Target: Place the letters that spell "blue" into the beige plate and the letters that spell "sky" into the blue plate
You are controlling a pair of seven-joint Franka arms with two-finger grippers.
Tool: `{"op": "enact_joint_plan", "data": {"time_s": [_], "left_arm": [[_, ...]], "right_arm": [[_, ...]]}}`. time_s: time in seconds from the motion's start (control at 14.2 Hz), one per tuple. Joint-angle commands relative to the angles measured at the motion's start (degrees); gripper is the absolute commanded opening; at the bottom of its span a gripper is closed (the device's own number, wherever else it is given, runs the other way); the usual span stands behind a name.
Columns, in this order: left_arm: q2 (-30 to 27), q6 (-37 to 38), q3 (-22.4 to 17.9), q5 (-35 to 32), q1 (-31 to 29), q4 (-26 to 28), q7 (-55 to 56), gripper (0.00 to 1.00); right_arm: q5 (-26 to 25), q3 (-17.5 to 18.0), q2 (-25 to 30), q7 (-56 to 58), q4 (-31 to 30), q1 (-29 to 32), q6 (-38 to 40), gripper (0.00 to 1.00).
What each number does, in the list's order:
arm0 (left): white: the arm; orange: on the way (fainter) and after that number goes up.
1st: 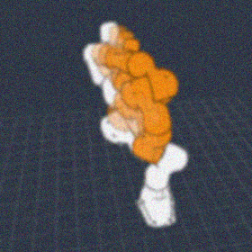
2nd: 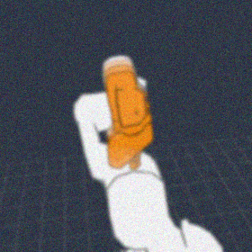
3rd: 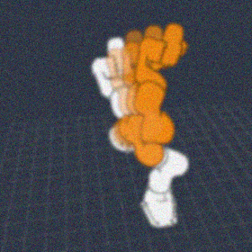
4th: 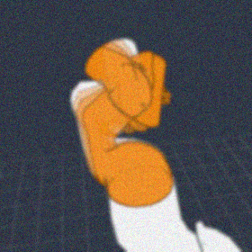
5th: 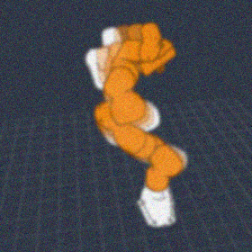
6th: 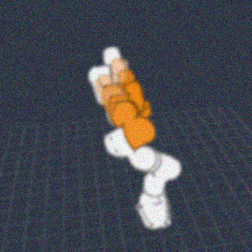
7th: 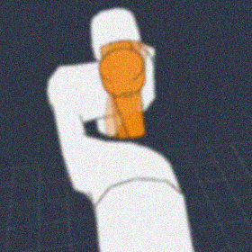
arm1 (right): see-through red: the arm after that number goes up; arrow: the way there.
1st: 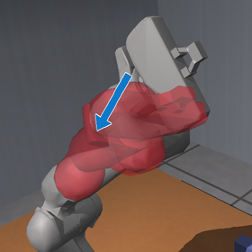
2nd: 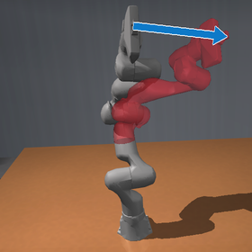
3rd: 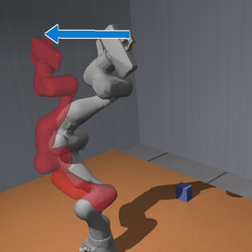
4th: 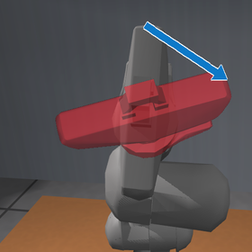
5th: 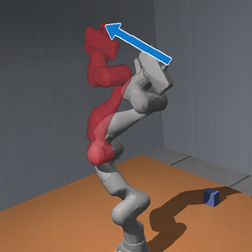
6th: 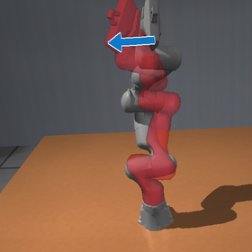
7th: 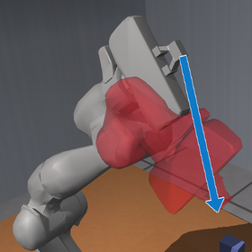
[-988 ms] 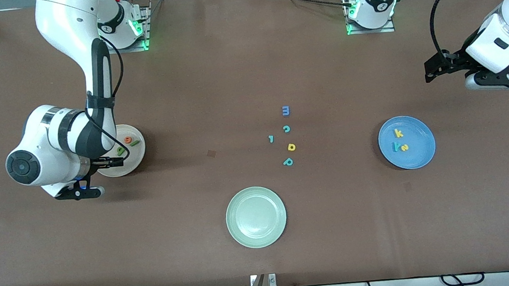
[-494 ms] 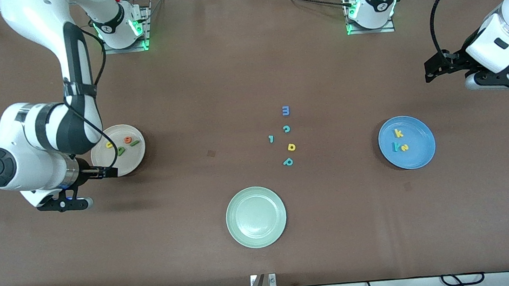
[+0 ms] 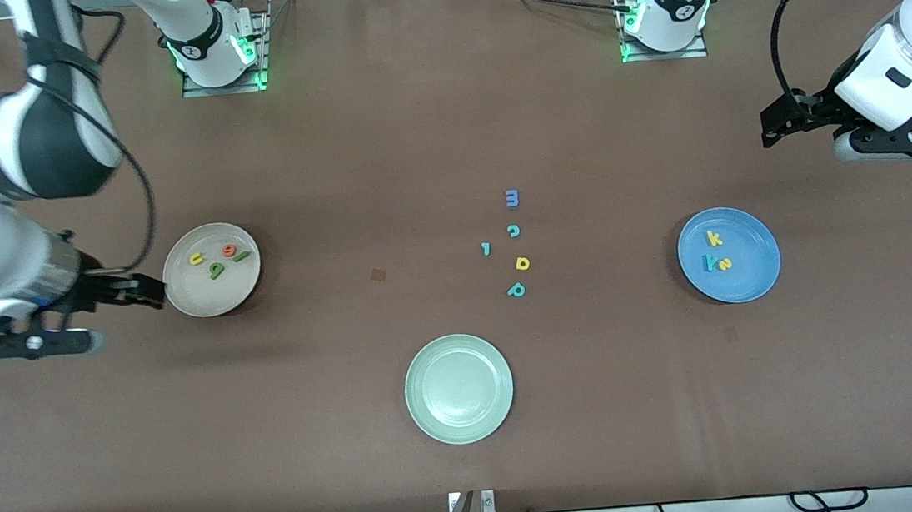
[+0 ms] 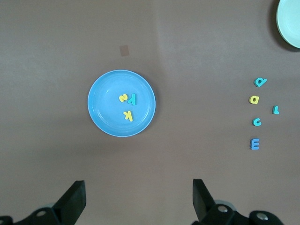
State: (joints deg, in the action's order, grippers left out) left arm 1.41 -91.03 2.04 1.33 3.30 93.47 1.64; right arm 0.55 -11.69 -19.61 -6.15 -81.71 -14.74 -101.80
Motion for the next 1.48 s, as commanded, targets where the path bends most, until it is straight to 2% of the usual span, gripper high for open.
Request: {"op": "enact_joint_plan", "data": {"time_s": [0.0,0.42,0.64,0.71,0.85,1.06,1.41], "left_arm": [[1.0,1.4,0.0,0.6,0.0,-2.0,-0.5,1.00],[1.0,1.4,-0.1,0.5,0.0,-2.0,-0.7,1.00],[1.0,1.4,-0.1,0.5,0.0,-2.0,-0.8,1.00],[1.0,1.4,0.0,0.5,0.0,-2.0,-0.8,1.00],[1.0,1.4,0.0,0.5,0.0,-2.0,-0.8,1.00],[1.0,1.4,-0.1,0.5,0.0,-2.0,-0.8,1.00],[1.0,1.4,0.0,0.5,0.0,-2.0,-0.8,1.00]], "right_arm": [[-0.9,7.4,4.2,1.8,-1.0,10.3,1.0,1.00],[-1.1,8.1,8.0,5.4,0.9,15.8,7.4,1.00],[-1.4,14.2,8.7,7.3,0.5,20.4,7.8,1.00],[-1.5,14.2,8.7,7.3,0.5,20.3,7.8,1.00],[-1.9,14.1,8.7,7.3,0.5,20.2,8.0,1.00],[-1.9,8.0,9.2,7.6,0.5,15.6,8.1,1.00],[-2.3,7.6,13.1,8.9,-4.4,15.5,9.7,1.00]]}}
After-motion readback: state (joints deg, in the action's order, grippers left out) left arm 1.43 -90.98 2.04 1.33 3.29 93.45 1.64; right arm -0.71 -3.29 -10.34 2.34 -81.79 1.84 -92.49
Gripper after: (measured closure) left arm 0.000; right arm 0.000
